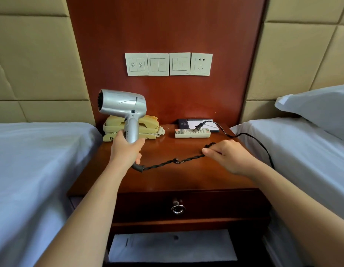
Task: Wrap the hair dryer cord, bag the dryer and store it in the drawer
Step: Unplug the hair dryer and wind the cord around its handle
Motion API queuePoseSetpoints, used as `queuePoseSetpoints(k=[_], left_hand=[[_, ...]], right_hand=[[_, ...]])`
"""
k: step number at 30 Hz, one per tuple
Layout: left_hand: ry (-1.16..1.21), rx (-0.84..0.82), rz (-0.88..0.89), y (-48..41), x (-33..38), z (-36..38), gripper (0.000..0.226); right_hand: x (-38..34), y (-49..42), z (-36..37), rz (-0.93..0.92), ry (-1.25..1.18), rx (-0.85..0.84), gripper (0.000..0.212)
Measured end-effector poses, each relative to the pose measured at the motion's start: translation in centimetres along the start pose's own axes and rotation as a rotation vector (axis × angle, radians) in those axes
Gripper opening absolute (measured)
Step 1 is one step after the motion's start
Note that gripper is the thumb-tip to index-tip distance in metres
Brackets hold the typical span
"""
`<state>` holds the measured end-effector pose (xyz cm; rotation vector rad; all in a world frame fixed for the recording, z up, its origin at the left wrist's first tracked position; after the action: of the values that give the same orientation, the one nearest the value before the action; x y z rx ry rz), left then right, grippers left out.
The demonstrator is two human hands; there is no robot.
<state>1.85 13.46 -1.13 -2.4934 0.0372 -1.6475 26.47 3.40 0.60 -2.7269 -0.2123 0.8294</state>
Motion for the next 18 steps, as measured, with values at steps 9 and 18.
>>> queuePoseSetpoints(k=[9, 18], left_hand=[[-0.344, 0.185, 0.165, -0.2, 0.0, -1.6, 0.037], [-0.396, 0.204, 0.158, 0.8, 1.0, -0.4, 0.038]], right_hand=[[-1.4, 1.2, 3.9, -0.101, -0.074, -0.363, 0.016], [-2.0, 0.6, 1.4, -0.275, -0.137, -0.086, 0.038]])
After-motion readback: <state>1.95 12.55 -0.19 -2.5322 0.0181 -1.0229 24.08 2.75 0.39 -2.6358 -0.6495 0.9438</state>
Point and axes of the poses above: each hand's wrist, its own y-axis away from the middle knuckle, its own z-axis out of the palm, x = y × z, the point moved 3 cm from there along -y, towards the middle knuckle, and after that the axes turned 13 degrees about -y, right-handed, at the moved point
